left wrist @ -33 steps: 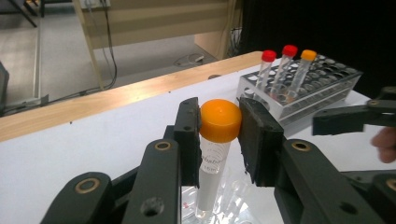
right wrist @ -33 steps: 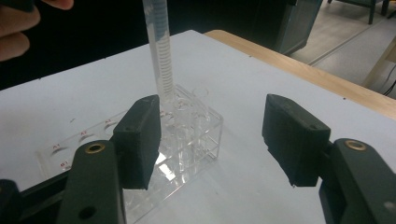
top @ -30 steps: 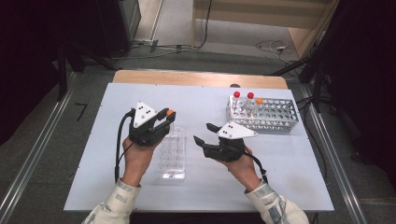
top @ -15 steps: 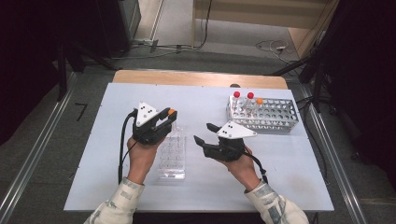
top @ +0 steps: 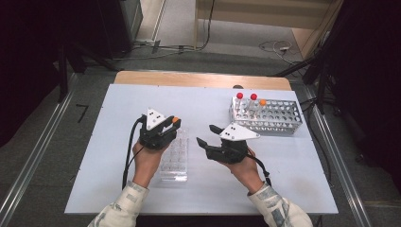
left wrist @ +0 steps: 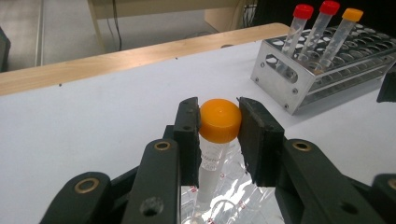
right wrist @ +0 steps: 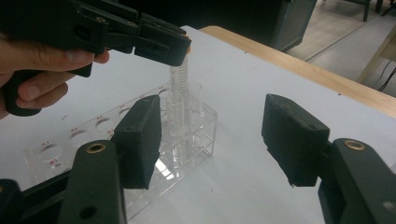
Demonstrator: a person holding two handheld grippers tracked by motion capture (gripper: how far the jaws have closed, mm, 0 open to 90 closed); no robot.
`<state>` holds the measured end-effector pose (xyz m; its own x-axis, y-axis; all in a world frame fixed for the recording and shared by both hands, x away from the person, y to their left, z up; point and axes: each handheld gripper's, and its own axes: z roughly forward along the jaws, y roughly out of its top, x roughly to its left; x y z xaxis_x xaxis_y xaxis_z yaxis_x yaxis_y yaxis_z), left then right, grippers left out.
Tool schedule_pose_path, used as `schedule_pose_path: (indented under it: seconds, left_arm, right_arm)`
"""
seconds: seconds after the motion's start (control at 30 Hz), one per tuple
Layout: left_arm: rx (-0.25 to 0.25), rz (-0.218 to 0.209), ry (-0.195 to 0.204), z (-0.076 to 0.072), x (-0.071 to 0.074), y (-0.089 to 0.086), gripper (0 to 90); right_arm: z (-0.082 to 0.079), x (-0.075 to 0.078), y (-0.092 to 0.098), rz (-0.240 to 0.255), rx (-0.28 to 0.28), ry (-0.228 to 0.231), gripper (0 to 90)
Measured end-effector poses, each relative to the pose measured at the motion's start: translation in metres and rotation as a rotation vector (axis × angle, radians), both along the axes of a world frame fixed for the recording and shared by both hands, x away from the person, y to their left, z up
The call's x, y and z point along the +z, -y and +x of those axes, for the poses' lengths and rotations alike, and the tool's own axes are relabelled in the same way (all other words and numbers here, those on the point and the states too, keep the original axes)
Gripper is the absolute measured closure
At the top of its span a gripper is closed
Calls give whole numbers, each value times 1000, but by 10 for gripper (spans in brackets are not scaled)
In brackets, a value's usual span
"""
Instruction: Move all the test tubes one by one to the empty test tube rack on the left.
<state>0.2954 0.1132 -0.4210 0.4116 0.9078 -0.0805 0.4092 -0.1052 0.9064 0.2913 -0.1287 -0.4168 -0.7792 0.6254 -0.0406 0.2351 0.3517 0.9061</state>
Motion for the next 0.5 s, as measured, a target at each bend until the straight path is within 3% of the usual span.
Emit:
schedule_pose_path:
  seconds: [0.3, 0.5]
  left_arm:
    - [2, -32, 4, -2, 3, -3, 625]
    - [10, -18, 1, -1, 3, -1, 455]
  right_arm:
    - [3, -1, 2, -12, -23, 15, 347]
    - [14, -2, 12, -9, -96, 2, 257]
